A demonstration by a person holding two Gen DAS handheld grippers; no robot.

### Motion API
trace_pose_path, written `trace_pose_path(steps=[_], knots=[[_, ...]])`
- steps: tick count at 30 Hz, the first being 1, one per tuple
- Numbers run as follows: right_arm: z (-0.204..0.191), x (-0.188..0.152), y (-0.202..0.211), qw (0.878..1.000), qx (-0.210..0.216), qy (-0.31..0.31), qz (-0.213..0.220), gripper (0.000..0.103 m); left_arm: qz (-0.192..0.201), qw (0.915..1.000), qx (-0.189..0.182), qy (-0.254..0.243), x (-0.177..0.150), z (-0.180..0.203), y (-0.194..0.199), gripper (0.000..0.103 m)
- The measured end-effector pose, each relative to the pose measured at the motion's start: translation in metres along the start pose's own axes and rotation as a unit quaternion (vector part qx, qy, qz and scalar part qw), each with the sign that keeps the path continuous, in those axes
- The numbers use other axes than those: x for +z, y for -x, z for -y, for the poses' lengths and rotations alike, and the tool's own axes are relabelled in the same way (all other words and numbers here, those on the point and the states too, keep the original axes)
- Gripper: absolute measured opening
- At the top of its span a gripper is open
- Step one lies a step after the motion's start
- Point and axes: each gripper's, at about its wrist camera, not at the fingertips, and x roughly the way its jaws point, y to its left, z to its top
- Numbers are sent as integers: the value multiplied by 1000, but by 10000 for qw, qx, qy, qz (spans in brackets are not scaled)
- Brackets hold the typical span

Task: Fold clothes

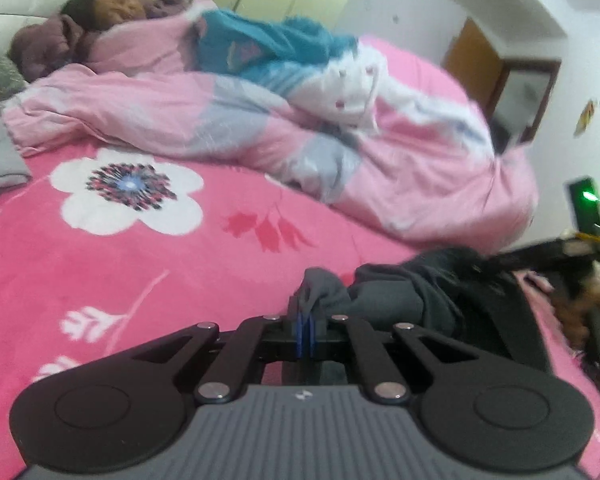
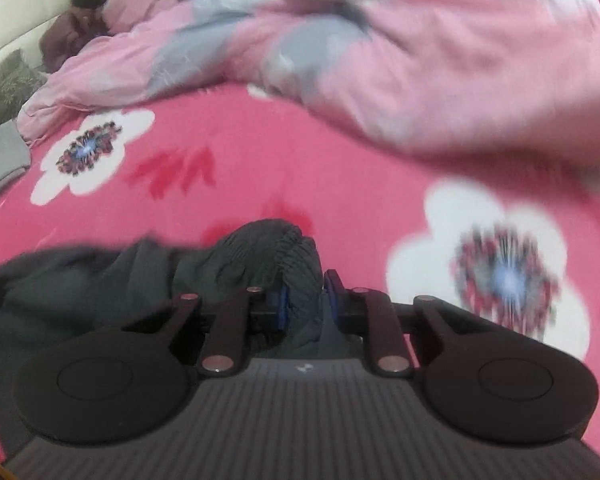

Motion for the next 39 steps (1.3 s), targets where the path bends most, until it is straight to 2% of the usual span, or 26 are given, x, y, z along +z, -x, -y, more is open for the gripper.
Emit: trace_pose_path(steps=[3, 5, 8, 10, 13, 15, 16, 17, 21, 22, 24, 26, 28, 29, 30, 34, 39], knots=[[-35, 37, -8, 9970, 166, 655, 383, 16, 330, 9994, 32, -89, 0, -7, 22, 4], [-61, 58, -14, 9910, 389, 1096, 664, 16, 410, 9989, 11, -212, -2, -10, 30, 4], [-105, 88, -41, 9797, 909, 1526, 930, 16, 245, 9985, 154, -455, -12, -15, 27, 4], [-133, 101, -69, 9741, 1048, 1761, 955, 17, -11, 9984, 280, -490, -18, -22, 20, 4], [-170, 107, -117, 9727, 1020, 1973, 670, 22, -414, 9967, 467, -514, -28, -34, 8, 5], [-186, 102, -140, 9727, 747, 2161, 397, 32, -582, 9962, 540, -345, -29, -47, 6, 8], [-192, 98, -149, 9718, 568, 2276, 256, 34, -609, 9966, 516, -205, -27, -53, 7, 9], [-194, 95, -149, 9715, 446, 2318, 232, 37, -621, 9969, 482, -62, -25, -58, 8, 12], [-173, 91, -110, 9769, 287, 2055, 511, 67, -504, 9974, 457, 239, -19, -72, 16, 27], [-163, 92, -95, 9794, 279, 1902, 619, 70, -456, 9975, 464, 283, -18, -74, 18, 29], [-138, 91, -59, 9857, 363, 1433, 809, 78, -350, 9975, 477, 385, -15, -78, 22, 47], [-107, 84, -26, 9907, 691, 792, 869, 80, -210, 9970, 511, 540, -11, -80, 24, 62], [-80, 64, 0, 9909, 1090, 182, 771, 81, -96, 9964, 562, 633, -7, -81, 24, 65], [-70, 52, 7, 9910, 1150, 60, 688, 81, -68, 9961, 600, 645, -5, -81, 23, 65], [-64, 37, 11, 9922, 1097, 113, 581, 81, -50, 9958, 643, 645, -3, -81, 20, 65], [-84, -15, 2, 9931, 531, 1016, 263, 81, -139, 9943, 854, 627, 1, -75, -1, 64], [-118, -38, -27, 9802, 362, 1890, 466, 81, -193, 9899, 1327, 455, 2, -66, -26, 61]])
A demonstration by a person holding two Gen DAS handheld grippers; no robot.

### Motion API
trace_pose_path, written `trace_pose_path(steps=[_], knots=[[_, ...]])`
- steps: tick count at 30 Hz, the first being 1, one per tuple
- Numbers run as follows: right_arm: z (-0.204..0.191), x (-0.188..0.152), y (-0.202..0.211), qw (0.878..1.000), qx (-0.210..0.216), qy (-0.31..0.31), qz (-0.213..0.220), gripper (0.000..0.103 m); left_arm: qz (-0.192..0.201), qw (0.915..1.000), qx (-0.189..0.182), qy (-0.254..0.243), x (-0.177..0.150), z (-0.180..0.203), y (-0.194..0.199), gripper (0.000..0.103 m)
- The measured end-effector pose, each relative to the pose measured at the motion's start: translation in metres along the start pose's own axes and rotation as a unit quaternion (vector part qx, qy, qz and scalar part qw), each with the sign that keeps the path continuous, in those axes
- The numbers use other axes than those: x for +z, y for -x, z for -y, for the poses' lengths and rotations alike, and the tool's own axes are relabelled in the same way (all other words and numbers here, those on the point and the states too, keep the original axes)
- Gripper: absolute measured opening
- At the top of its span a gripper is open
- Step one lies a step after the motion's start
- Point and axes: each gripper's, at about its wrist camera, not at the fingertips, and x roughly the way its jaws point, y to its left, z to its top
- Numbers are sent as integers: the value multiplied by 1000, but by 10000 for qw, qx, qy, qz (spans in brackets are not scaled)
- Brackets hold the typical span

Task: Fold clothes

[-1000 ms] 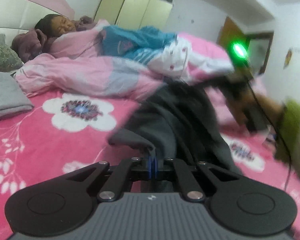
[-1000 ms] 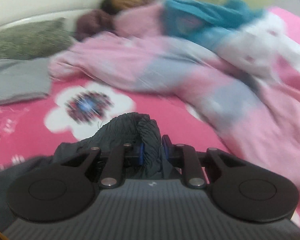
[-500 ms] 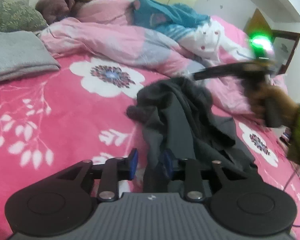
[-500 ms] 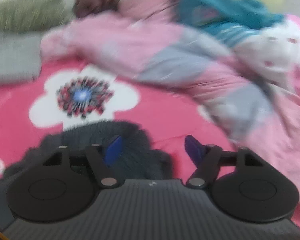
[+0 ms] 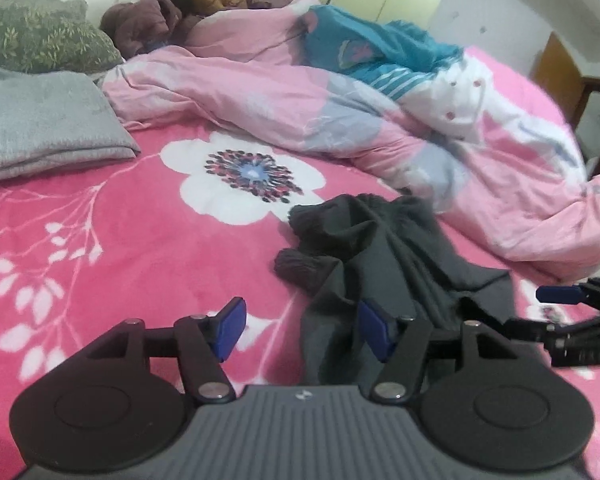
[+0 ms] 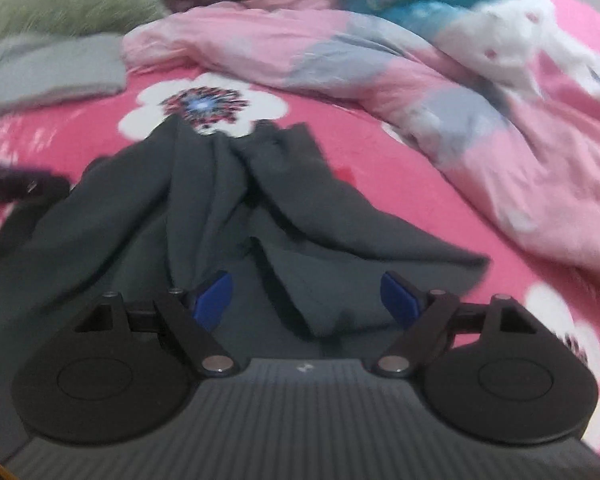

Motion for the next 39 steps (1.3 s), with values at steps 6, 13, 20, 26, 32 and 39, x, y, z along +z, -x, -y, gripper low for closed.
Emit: trace_pose_path(steps=[6, 13, 20, 26, 32, 39], knots=[[28, -11, -49, 9954, 327, -739, -520, 2, -66, 9995, 288, -129, -4, 6, -9, 60], [134, -14, 10, 9675, -67, -2424, 724, 1, -93, 9993, 347, 66, 0, 1, -11, 58], [260, -49, 21, 8922, -1069, -4253, 1081, 1, 176, 9985, 468, 240, 4, -4, -9, 57], [295, -112, -14, 8208, -1123, -5594, 270, 14, 166, 9981, 562, 165, 5, -5, -13, 57], [276, -154, 53, 7866, -458, -6133, 554, 25, 279, 9979, 548, 184, 6, -8, -6, 57], [211, -171, 194, 8156, 524, -5727, 637, 58, 231, 9982, 446, 320, 8, -15, -2, 57]])
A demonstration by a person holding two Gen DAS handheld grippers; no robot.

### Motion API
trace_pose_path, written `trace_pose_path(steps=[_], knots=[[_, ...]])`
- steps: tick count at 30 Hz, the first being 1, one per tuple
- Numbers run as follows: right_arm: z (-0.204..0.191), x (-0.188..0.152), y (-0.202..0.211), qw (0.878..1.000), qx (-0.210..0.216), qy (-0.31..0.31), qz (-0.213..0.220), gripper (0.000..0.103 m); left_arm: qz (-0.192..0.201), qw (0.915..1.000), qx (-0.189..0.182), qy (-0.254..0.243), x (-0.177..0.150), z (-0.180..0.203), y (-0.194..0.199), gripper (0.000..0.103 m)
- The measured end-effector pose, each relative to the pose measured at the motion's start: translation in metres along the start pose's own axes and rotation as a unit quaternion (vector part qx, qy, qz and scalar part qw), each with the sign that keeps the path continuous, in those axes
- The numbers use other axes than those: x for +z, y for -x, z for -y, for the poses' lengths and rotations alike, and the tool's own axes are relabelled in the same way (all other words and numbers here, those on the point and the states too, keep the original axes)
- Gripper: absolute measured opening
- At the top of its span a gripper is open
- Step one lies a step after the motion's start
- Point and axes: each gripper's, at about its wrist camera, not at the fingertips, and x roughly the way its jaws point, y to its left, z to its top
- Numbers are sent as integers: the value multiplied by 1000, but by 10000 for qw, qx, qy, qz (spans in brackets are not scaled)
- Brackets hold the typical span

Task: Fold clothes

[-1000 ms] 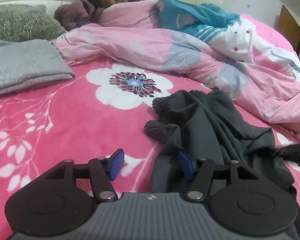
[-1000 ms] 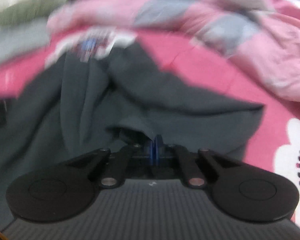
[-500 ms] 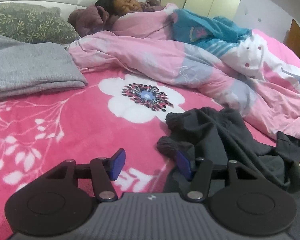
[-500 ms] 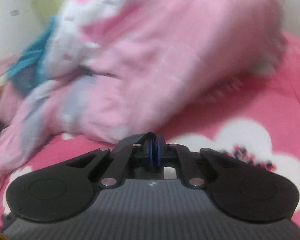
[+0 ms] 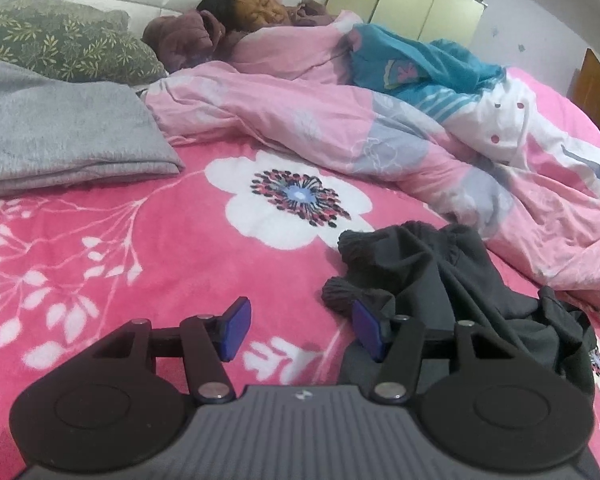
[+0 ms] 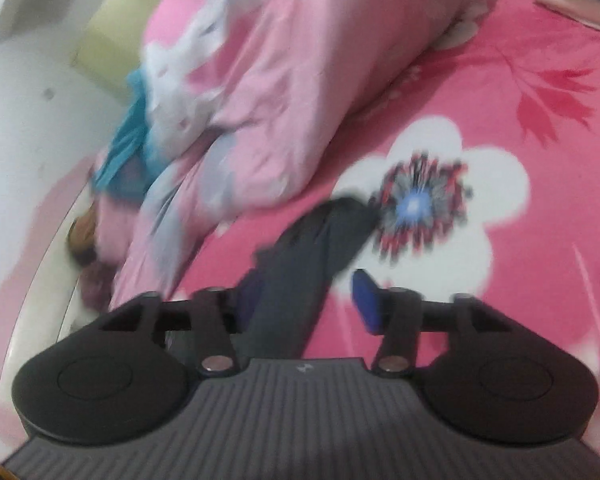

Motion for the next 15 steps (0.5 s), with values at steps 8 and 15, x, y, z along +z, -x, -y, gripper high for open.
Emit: trace_pose_path(steps=[8, 15], knots=[[-24, -146, 4, 9857, -398, 741, -1461, 59, 184, 9997, -16, 148, -2, -14, 11, 56], [-31, -199, -14, 9813, -794, 1173, -1301, 7, 253, 9984, -71, 507, 1, -35, 15, 49]])
